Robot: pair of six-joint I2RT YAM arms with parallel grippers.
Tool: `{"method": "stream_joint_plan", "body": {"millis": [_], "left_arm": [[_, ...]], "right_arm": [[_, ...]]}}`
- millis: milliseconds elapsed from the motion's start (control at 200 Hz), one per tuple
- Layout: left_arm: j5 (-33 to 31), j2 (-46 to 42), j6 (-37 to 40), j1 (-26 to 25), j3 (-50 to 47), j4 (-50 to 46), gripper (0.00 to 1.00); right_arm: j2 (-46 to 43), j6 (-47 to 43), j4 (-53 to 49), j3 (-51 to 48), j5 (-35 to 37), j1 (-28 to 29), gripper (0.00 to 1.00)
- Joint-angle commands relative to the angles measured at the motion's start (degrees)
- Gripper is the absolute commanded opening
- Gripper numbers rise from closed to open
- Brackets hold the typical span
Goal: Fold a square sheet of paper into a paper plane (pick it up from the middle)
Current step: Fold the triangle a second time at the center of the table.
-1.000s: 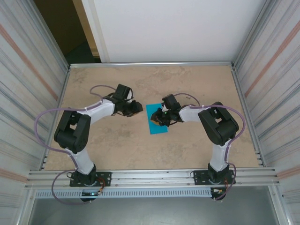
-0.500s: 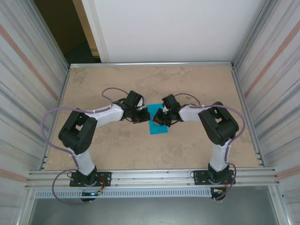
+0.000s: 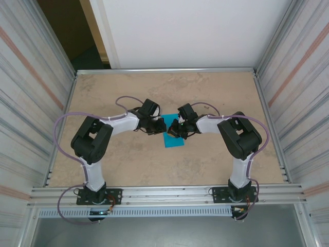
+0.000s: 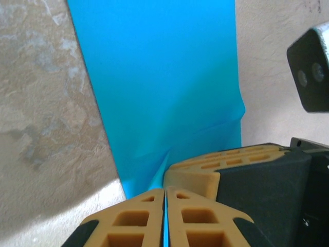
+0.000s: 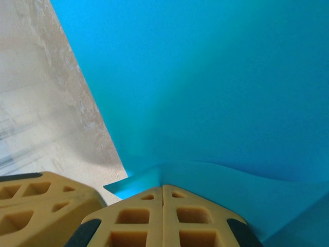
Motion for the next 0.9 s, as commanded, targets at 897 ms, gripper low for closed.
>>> {"method": "stream_joint_plan", "body": {"millis": [897], "left_arm": [[-3.5, 7.1, 0.8, -0.4, 4.6, -8.5, 0.11]], "right_arm": [[-6.6, -5.8, -6.9, 1.0, 2.1, -1.3, 0.01]]}}
